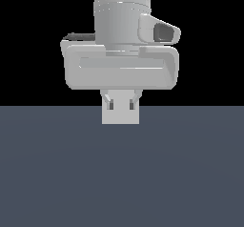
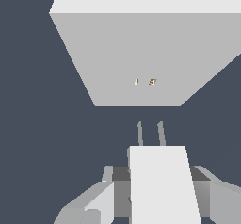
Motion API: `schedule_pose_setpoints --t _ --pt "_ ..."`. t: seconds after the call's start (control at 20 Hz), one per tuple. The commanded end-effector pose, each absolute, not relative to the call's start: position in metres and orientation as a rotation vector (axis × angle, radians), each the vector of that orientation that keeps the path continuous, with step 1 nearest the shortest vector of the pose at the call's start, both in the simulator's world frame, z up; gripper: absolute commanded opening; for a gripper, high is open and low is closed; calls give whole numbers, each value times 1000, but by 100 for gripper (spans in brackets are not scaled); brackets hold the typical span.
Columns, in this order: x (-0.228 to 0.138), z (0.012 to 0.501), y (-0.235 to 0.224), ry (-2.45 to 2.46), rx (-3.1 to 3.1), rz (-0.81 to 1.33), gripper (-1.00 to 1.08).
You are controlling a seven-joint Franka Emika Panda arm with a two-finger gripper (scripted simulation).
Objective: Plug the charger into the wall socket.
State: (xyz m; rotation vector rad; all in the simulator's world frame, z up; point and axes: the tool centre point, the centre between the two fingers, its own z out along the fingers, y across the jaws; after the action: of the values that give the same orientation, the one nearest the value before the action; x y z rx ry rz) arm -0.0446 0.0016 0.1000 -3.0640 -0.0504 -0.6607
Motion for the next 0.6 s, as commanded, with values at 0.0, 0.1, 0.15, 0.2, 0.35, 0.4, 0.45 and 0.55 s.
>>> schedule_pose_setpoints --t 0.0,0.1,0.15,0.2,0.35,0.4,0.45,0.55 --pt "-44 100 2 -51 -3064 -661 -100" --pt "-43 100 2 -51 -3064 -661 -100" --pt "-41 100 2 -50 -3063 -661 -100" --pt "-39 100 2 -50 -3063 -661 -100" --pt "-31 100 2 -49 -3063 -661 -100" --pt "-27 100 2 -49 -3063 -661 -100" --pt "-23 100 3 -49 -3063 -661 -100" --pt "-14 100 3 -49 -3062 -661 -100"
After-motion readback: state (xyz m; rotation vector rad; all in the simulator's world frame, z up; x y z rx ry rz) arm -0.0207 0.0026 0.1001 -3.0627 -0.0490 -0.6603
